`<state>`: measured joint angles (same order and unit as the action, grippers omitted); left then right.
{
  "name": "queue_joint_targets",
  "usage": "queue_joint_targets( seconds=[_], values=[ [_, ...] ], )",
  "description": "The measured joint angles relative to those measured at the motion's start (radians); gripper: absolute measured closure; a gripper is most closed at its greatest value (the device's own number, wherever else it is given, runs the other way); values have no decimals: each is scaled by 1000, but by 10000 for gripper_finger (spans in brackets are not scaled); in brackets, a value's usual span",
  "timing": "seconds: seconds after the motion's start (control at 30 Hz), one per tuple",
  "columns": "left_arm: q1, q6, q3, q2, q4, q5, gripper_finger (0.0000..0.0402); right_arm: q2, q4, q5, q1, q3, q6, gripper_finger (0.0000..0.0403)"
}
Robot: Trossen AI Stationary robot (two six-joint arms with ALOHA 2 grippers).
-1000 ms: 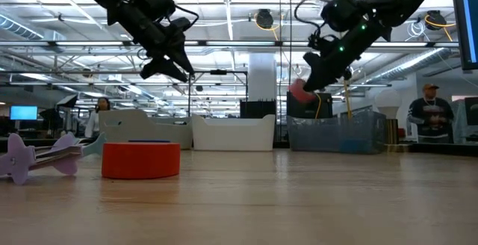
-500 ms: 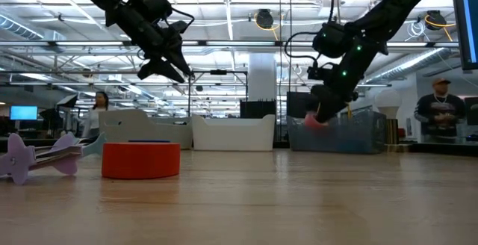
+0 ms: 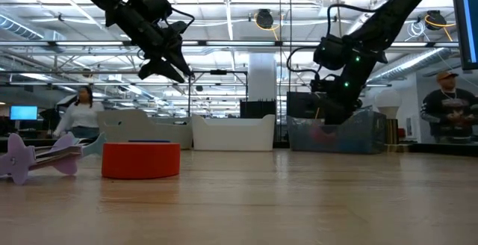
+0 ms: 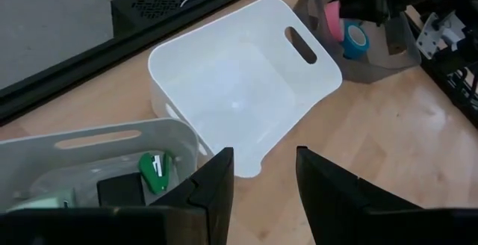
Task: Pick and place Stapler, Stapler remover, tape
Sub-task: Put the pink tape into the black bin, then put the dark blue tape into the black bin
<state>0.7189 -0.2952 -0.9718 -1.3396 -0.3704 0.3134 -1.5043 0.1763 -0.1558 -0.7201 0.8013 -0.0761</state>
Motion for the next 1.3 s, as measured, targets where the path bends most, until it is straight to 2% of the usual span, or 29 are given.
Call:
queue_joint_targets(
  seconds=[0.47, 0.8, 1.3],
  values=[
    [0, 5, 0, 0, 5, -1, 254, 0, 1, 29, -14, 0, 0, 365],
    [0, 12, 0, 0, 4, -1, 254, 0, 18, 27, -14, 0, 0, 332],
    [0, 24, 0, 0, 3, 0, 254, 38, 6, 27, -11, 0, 7, 328]
  ],
)
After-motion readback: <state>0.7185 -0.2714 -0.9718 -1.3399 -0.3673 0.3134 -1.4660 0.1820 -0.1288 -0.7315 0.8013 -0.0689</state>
